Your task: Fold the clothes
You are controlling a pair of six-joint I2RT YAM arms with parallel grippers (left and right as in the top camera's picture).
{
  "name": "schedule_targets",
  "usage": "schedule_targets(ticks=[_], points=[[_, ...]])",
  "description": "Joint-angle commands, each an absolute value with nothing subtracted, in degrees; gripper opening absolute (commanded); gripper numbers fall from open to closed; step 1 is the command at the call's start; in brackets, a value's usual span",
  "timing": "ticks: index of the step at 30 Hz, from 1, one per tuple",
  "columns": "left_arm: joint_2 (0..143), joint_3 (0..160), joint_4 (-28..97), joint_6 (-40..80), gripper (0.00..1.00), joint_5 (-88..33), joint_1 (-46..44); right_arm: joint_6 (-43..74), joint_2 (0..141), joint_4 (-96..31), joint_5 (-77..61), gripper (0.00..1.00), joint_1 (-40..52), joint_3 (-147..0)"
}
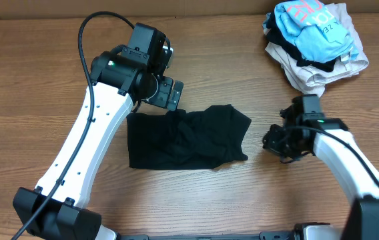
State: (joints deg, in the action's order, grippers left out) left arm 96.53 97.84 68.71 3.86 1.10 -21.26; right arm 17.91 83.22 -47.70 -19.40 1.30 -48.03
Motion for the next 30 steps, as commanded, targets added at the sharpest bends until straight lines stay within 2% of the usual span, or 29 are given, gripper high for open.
schedule_targets(ticks=[1,3,4,5,7,9,13,18,21,30], points=[[96.4,98.4,68.3,2.5,1.0,3.6,-20.9,13.2,78.3,-48.7,-21.1,0.04,-0.1,-51.4],[96.4,98.4,67.9,2.5,1.0,3.6,-20.8,13.2,78.3,-47.5,-21.4,0.06,0.1,-51.5],[96.4,98.4,67.8,2.5,1.0,3.6,-20.7,13.2,78.8,-46.8,-21.6,0.18,0.6,-51.5],[96.4,98.4,67.7,2.5,1.0,3.6,-20.6,13.2,79.5,-45.9,-21.9,0.37,1.4,-51.5],[96.4,98.4,67.7,2.5,1.0,3.6,-20.4,13.3,81.3,-44.1,-22.0,0.67,3.4,-51.5],[96.4,98.4,67.7,2.5,1.0,3.6,-20.2,13.8,84.0,-41.4,-21.7,0.85,6.7,-51.5],[96.4,98.4,67.7,2.5,1.0,3.6,-20.2,19.2,89.7,-37.1,-16.1,0.95,12.8,-51.5],[96.4,98.4,68.2,2.5,1.0,3.6,-20.2,25.7,95.5,-34.5,-6.7,0.97,18.7,-51.5],[96.4,98.4,68.8,2.5,1.0,3.6,-20.2,28.2,97.1,-34.3,-2.3,0.94,20.8,-51.5],[96.4,98.4,69.1,2.5,1.0,3.6,-20.2,33.2,100.7,-36.5,6.8,0.52,24.1,-51.5]])
